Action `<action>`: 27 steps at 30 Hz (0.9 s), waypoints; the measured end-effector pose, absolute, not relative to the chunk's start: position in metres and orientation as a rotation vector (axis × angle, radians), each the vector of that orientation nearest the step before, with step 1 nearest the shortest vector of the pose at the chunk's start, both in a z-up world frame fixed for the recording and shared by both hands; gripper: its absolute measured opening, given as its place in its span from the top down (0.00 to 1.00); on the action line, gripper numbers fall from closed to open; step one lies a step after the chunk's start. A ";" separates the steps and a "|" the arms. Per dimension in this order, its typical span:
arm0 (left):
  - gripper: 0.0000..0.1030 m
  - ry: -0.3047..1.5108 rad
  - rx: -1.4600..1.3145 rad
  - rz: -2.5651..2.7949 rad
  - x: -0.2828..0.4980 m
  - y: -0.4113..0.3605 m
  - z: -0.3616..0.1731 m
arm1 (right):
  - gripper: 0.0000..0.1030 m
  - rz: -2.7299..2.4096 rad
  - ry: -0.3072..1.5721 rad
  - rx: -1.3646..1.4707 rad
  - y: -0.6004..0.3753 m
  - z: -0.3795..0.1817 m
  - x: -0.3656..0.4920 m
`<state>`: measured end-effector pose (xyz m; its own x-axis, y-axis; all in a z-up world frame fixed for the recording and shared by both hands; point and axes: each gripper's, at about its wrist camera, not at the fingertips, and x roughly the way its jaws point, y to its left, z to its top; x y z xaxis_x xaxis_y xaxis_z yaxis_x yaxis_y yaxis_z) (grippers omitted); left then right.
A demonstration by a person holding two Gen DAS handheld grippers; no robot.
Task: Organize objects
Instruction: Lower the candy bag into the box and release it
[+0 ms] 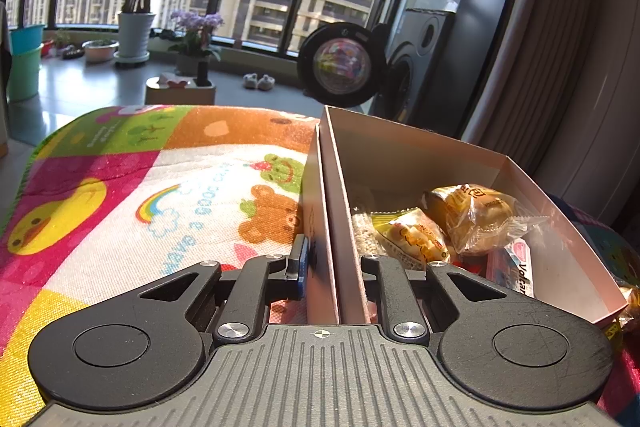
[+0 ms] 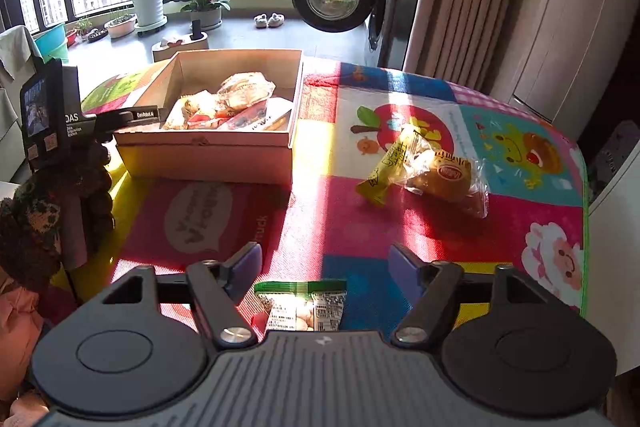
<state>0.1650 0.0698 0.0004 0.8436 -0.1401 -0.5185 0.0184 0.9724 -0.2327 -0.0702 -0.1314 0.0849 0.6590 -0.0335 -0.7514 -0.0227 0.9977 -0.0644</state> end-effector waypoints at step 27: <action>0.83 0.561 -0.225 -0.084 0.165 0.069 0.000 | 0.51 0.213 0.740 -0.033 -0.066 0.151 0.050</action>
